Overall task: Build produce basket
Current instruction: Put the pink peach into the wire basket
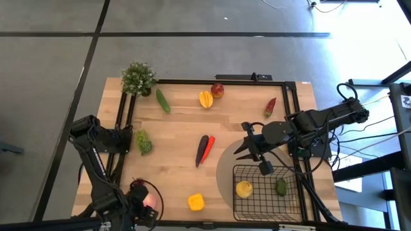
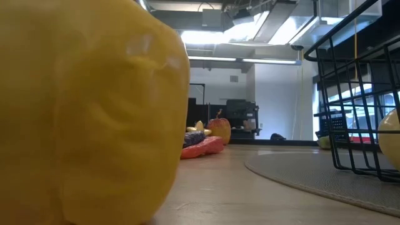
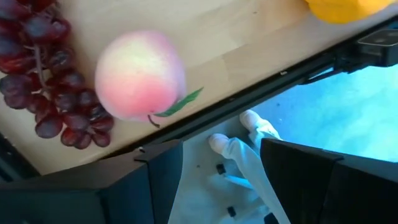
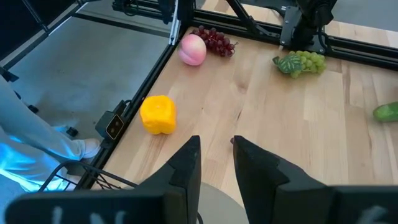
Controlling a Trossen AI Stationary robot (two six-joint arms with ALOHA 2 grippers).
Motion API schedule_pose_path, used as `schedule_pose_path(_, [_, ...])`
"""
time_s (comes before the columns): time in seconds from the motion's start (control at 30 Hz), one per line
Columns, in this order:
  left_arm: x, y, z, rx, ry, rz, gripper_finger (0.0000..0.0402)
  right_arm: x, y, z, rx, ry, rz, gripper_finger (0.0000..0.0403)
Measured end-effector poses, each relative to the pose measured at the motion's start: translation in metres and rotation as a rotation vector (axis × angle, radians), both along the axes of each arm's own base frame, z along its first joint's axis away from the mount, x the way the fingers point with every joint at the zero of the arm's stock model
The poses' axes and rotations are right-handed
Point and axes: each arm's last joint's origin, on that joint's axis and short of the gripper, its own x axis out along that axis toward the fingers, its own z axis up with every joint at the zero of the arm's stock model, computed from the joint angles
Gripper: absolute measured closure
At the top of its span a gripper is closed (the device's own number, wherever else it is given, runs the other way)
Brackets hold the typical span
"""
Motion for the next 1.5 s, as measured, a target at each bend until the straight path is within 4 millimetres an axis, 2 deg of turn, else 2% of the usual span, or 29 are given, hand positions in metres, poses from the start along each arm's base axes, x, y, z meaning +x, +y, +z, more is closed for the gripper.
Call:
schedule_pose_path(0.2, [0.000,0.001,0.000,0.011,-0.011,0.012,0.0197,0.000,0.000,0.000,0.001,0.000,0.000,0.0313])
schedule_pose_path(0.33, [-0.001,0.004,-0.001,0.018,0.018,0.079,0.0188,0.000,0.000,0.000,0.000,0.000,0.000,0.0313])
schedule_pose_path(0.83, [-0.005,0.008,-0.003,0.056,0.072,0.069,0.0096,0.000,0.000,0.000,0.000,0.000,0.000,0.0313])
schedule_pose_path(1.1, [-0.004,0.010,-0.004,0.067,0.082,0.079,0.0093,0.000,0.000,0.000,0.001,0.000,-0.001,0.0313])
schedule_pose_path(1.5, [0.003,0.003,-0.026,0.126,0.143,0.077,0.0093,0.000,0.000,0.000,0.001,0.000,-0.003,0.0313])
